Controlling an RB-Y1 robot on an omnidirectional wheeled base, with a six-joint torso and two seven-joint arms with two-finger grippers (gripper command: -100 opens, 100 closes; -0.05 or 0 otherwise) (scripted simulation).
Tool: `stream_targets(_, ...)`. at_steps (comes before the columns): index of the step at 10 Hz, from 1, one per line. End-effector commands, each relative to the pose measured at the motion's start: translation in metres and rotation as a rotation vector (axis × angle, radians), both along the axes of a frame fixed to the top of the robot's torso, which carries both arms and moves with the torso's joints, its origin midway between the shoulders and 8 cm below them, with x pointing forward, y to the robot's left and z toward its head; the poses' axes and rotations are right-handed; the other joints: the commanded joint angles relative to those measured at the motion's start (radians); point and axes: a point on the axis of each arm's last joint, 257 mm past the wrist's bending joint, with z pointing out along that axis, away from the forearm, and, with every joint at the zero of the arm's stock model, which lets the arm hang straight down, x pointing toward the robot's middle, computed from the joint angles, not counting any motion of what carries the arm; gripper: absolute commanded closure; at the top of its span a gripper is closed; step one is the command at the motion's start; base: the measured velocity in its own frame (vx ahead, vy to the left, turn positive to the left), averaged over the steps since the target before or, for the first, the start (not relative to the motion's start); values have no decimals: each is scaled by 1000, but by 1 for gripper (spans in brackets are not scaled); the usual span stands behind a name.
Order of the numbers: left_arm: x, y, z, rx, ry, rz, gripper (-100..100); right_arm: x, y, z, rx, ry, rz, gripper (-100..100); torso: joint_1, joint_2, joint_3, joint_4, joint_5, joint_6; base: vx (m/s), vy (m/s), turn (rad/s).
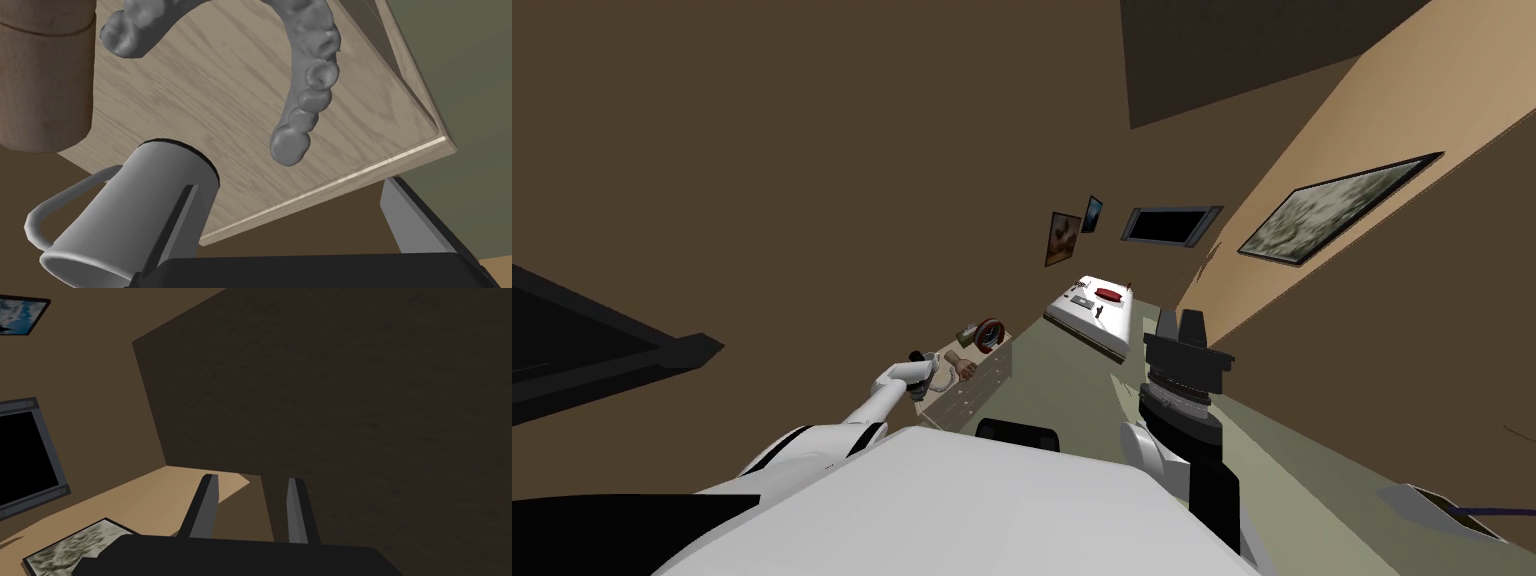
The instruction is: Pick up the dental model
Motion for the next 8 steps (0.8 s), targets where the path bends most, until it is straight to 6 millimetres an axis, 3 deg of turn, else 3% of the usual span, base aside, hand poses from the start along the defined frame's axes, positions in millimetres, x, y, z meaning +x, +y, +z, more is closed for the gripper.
stream_targets(1, -5, -5, -3, -18, 31, -1, -100, 0, 0, 0, 0, 0, 0, 0, 0, 0, 0, 0, 0, 0, 40, 8, -23)
stream_targets(2, -2, -3, -1, -11, 19, -1, -100, 0, 0, 0, 0, 0, 0, 0, 0, 0, 0, 0, 0, 0, 18, 3, -5)
stream_targets(3, -3, -4, -2, -12, 23, -1, 0, 0, 0, 0, 0, 0, 0, 0, -1, 2, 1, 0, 0, 0, 0, 0, 0)
stream_targets(4, -9, -9, -11, -12, 22, 0, -100, 0, 0, 0, 0, 0, 0, 0, -1, 3, 1, 1, 0, 0, 31, 26, -3)
stream_targets(8, -19, -15, -22, -13, 22, 1, -100, 0, 0, 0, 0, 0, 0, 0, 2, 1, 0, 0, 1, 0, 36, 42, -5)
